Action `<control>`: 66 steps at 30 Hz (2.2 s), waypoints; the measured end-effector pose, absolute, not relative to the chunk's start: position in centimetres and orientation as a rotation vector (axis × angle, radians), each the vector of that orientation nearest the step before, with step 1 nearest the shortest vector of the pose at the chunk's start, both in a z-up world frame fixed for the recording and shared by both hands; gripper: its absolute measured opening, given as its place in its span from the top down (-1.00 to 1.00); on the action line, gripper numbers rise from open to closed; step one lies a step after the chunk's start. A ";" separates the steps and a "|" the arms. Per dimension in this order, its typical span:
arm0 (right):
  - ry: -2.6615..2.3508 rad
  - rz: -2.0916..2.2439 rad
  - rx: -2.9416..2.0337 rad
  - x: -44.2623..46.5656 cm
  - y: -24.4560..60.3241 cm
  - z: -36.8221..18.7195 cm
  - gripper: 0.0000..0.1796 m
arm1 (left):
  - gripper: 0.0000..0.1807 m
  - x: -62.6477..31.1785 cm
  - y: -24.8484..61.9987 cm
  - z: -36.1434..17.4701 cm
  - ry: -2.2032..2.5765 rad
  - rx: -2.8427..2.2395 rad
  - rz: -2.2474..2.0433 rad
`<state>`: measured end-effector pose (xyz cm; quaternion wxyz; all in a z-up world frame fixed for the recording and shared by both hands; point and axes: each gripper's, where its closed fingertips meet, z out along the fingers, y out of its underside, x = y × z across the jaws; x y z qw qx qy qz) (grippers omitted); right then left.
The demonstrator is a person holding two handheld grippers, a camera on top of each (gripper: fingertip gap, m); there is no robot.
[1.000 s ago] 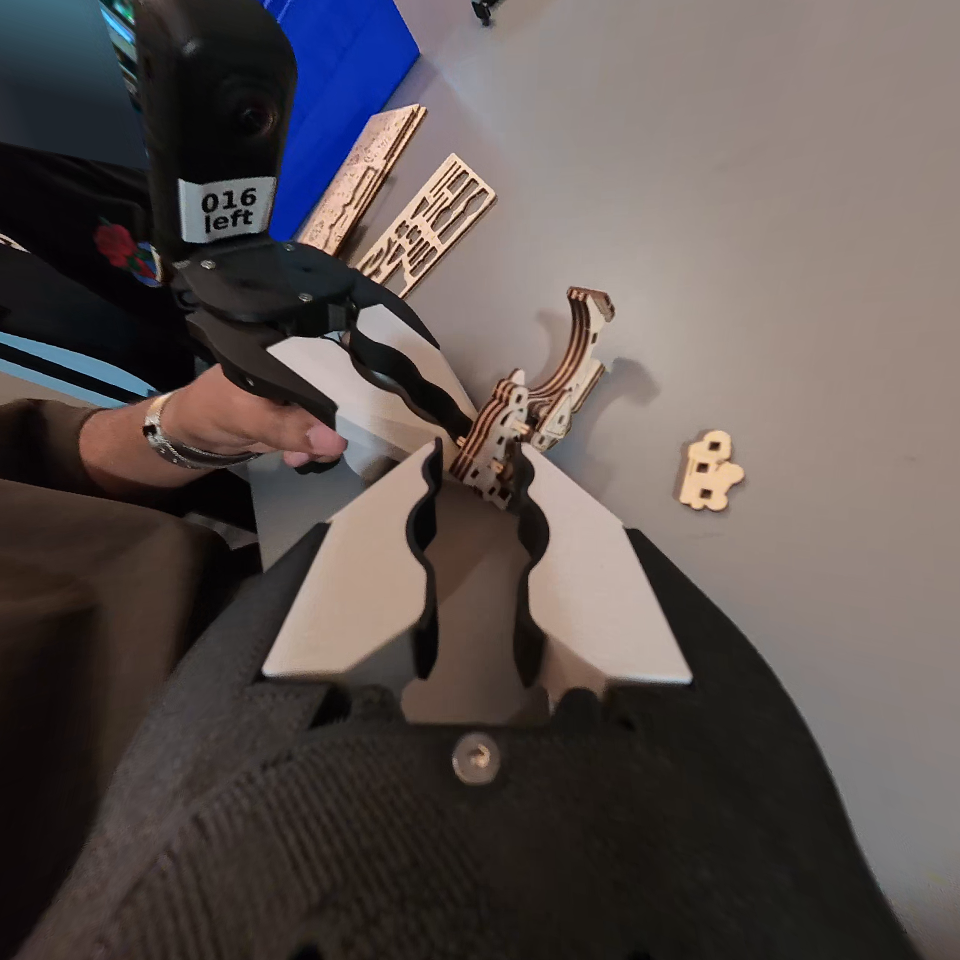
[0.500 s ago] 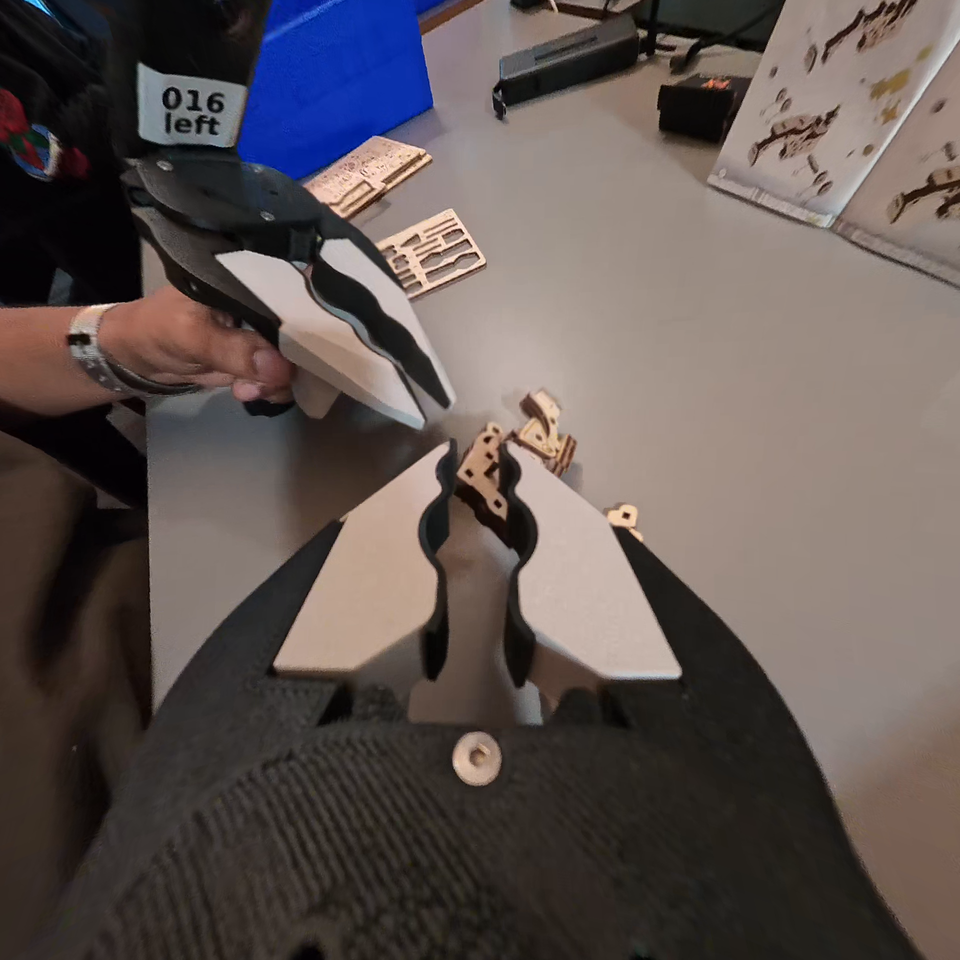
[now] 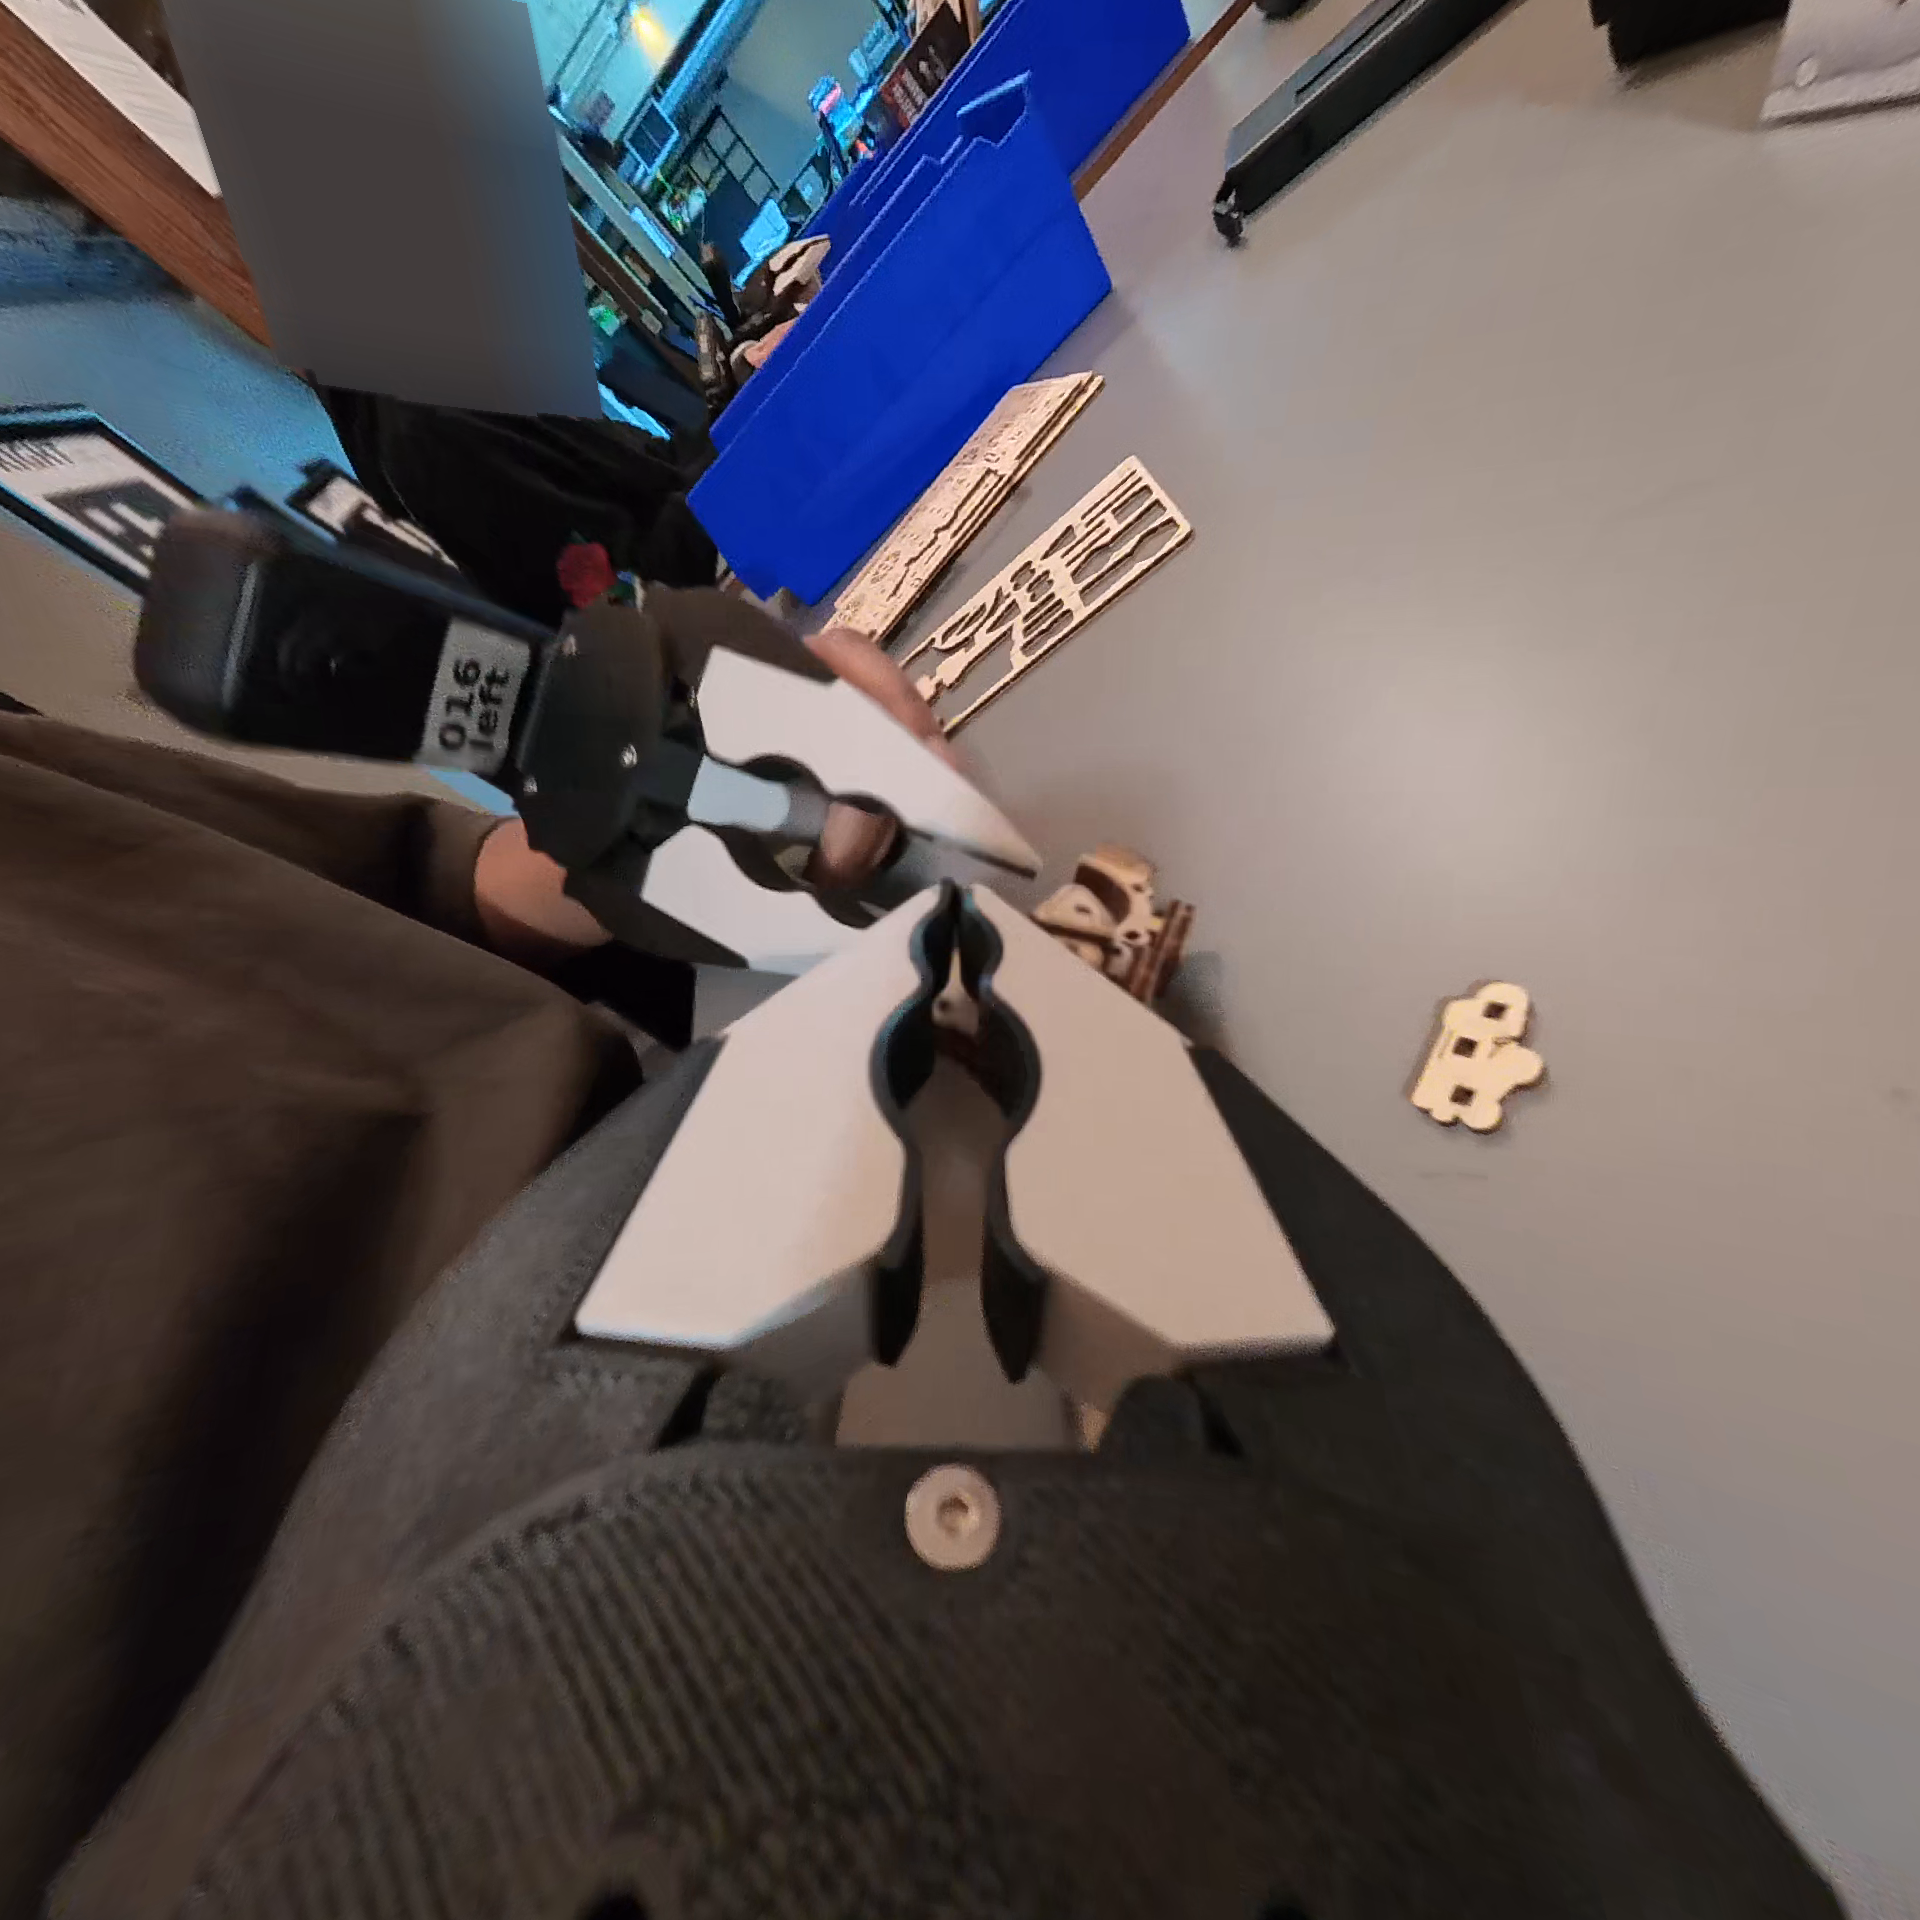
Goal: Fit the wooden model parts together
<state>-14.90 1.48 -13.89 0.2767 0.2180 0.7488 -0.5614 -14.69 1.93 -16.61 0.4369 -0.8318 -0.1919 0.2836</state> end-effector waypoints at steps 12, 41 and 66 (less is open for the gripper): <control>2.100 -1.576 0.632 -16.4 1.9 -13.7 0.83 | 0.94 -15.0 1.1 -16.9 -0.497 -2.081 0.688; 3.788 -1.147 -1.027 -12.2 0.5 -19.3 0.86 | 0.76 -14.5 1.1 -18.7 -1.125 -1.694 -0.345; 3.702 -1.423 -0.321 -13.9 2.8 -17.0 0.86 | 0.85 -14.9 1.4 -17.6 -1.263 -1.375 -0.597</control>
